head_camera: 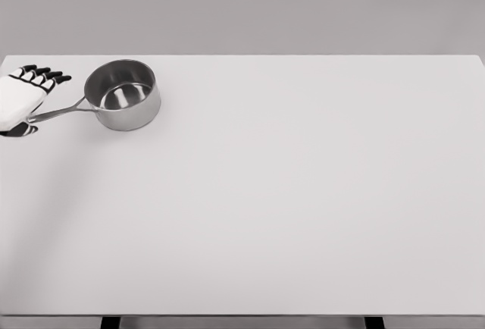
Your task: Rotate pot handle
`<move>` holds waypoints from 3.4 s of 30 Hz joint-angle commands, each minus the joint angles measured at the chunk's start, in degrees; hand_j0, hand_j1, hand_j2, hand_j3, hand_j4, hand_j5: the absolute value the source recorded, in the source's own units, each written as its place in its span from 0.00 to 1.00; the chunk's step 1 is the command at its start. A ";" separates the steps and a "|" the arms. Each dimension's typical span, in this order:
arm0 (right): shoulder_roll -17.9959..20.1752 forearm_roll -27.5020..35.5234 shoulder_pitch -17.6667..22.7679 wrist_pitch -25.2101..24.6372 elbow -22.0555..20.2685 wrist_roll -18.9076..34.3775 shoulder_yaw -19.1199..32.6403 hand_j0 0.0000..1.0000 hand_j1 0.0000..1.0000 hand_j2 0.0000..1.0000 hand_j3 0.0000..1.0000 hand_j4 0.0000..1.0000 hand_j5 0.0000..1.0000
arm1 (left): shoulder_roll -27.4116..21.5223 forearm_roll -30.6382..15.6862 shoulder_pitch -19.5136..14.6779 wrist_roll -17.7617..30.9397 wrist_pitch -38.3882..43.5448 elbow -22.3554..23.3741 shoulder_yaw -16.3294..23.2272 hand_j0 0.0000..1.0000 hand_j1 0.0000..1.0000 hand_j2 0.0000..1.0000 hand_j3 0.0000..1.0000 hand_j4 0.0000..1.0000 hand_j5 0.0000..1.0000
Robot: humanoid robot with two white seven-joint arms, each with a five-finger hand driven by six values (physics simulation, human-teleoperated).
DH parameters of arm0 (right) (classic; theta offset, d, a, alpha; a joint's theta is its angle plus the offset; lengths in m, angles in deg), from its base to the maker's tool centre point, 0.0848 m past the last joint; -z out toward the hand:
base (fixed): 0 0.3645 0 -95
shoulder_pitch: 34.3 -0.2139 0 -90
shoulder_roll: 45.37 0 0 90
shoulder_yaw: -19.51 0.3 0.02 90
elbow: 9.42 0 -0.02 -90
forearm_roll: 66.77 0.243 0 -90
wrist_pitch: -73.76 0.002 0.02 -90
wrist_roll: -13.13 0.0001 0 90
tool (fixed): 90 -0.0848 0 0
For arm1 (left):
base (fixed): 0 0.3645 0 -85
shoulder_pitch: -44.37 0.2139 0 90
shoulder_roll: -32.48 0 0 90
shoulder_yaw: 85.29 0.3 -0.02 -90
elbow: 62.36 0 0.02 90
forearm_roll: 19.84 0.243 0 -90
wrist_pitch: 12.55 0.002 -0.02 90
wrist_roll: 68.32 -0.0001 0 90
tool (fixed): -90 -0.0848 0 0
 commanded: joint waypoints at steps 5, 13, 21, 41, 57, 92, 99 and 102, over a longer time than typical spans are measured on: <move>0.01 -0.02 0.00 0.01 0.00 0.01 0.01 1.00 1.00 1.00 1.00 1.00 1.00 | 2.17 0.43 -0.79 -0.03 -0.02 0.16 0.04 1.00 1.00 1.00 1.00 1.00 1.00; 0.01 -0.02 0.00 0.01 0.00 0.01 0.01 1.00 1.00 1.00 1.00 1.00 1.00 | 2.00 0.08 -0.53 -0.03 -0.11 0.34 0.12 1.00 1.00 1.00 1.00 1.00 1.00; 0.01 -0.02 0.00 0.01 0.00 0.01 0.01 1.00 1.00 1.00 1.00 1.00 1.00 | -6.09 -9.58 0.61 0.06 -2.48 -6.95 -0.14 1.00 1.00 1.00 1.00 1.00 1.00; 0.01 -0.02 0.00 0.01 0.00 0.01 0.01 1.00 1.00 1.00 1.00 1.00 1.00 | -3.63 -15.39 3.60 0.50 -1.87 -11.35 0.21 1.00 1.00 1.00 1.00 1.00 1.00; 0.01 -0.02 0.00 0.01 0.00 0.01 0.01 1.00 1.00 1.00 1.00 1.00 1.00 | 0.68 -12.31 0.09 0.14 -1.60 -3.79 0.21 1.00 1.00 1.00 1.00 1.00 1.00; 0.01 -0.02 0.00 0.01 0.00 0.01 0.01 1.00 1.00 1.00 1.00 1.00 1.00 | 1.73 -4.58 -2.55 0.23 -1.25 2.09 -0.23 1.00 1.00 1.00 1.00 1.00 1.00; 0.01 -0.02 0.00 0.01 0.00 0.01 0.01 1.00 1.00 1.00 1.00 1.00 1.00 | 2.61 -3.00 -3.16 0.23 -1.25 3.15 -0.32 1.00 1.00 1.00 1.00 1.00 1.00; 0.01 -0.02 0.00 0.01 0.00 0.01 0.01 1.00 1.00 1.00 1.00 1.00 1.00 | 2.70 -3.00 -3.78 0.23 -1.25 4.03 -0.23 1.00 1.00 1.00 1.00 1.00 1.00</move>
